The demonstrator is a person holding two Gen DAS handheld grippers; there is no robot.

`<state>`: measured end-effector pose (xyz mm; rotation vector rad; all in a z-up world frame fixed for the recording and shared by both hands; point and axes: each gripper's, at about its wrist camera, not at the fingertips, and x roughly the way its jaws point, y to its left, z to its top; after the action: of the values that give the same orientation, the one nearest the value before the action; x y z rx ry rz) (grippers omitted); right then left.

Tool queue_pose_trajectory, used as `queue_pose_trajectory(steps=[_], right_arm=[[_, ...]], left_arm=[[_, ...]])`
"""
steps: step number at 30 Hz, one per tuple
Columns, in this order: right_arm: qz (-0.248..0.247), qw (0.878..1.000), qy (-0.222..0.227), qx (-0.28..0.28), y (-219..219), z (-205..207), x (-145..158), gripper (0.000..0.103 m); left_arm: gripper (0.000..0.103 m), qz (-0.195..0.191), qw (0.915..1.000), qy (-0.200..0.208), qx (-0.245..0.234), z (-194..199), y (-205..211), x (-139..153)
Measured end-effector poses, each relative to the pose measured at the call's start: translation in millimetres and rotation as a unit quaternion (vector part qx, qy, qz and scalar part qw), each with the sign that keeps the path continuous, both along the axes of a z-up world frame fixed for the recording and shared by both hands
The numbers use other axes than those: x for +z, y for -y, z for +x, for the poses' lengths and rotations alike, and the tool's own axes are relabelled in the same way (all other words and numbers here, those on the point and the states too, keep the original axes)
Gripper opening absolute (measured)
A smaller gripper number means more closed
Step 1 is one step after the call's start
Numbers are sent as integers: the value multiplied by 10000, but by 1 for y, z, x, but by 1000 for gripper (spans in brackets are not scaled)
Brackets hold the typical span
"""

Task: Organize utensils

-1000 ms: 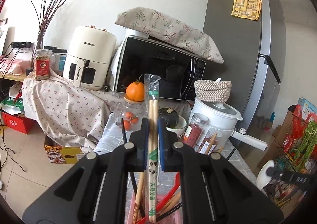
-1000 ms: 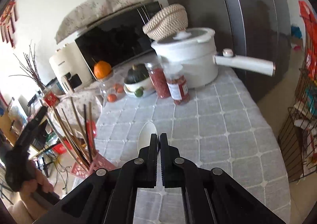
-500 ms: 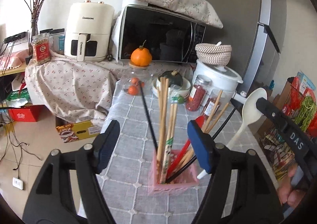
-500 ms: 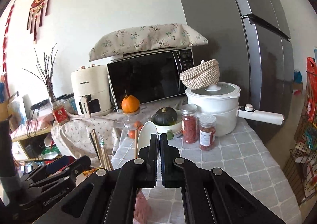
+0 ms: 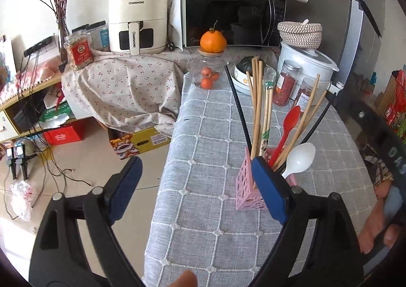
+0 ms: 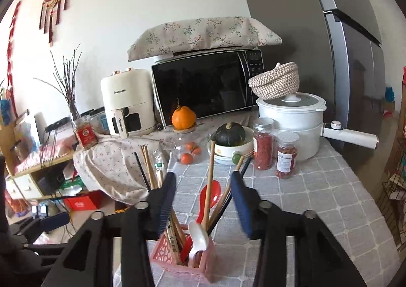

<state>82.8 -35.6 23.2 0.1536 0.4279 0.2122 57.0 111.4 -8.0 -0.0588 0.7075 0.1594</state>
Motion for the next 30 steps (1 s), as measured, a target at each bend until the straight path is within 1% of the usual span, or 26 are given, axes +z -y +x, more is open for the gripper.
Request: queue_pose_trajectory(steps=[1,2,3,4,5,6,8,9,10,13,15,16,20,23,30], right_arm=[[90,10000,5,19,8,-6,9,61],[103,9999,-9,16,13,-11,17,63],[60,10000,-38,-55,20,-17,25,67],[19,9999,-73,-144,27,-24,32,74],[-16,9996,-130,-240,36,-31,39,78],[-54,9992,-210,-340,44,-38,44,85],[-252,9967,-427,-639,60,-51,52,89],[-400,9944,-562,-801,67,-57,54,94],[-505,9923,-663,-912,74,-62,56,97],[-715,9871,-877,-1129,95,-81,54,103],[-872,9822,-1027,-1306,106,-91,49,103],[-881,9816,-1052,-1326,112,-96,46,103],[-973,9817,-1098,-1213,120,-104,40,103],[-1113,9803,-1081,-1225,122,-104,36,103],[-1149,9786,-1267,-1140,121,-96,28,103]], left_arm=[[93,85,10000,41,28,-4,4,6],[95,143,9999,87,29,-9,8,12],[96,181,9997,131,3,-14,14,18],[97,199,9997,167,-29,-21,19,24],[98,194,9996,198,-63,-27,25,29],[100,166,9996,221,-105,-35,30,33],[101,86,9994,255,-213,-49,42,40],[102,53,9993,269,-271,-55,48,42],[102,37,9991,285,-327,-61,54,45],[102,63,9984,307,-471,-73,68,46],[102,79,9979,310,-560,-77,75,45],[102,68,9978,322,-584,-78,78,45],[102,-18,9972,237,-706,-78,87,42],[102,-63,9964,199,-825,-77,95,40],[102,-81,9959,224,-867,-76,104,38]])
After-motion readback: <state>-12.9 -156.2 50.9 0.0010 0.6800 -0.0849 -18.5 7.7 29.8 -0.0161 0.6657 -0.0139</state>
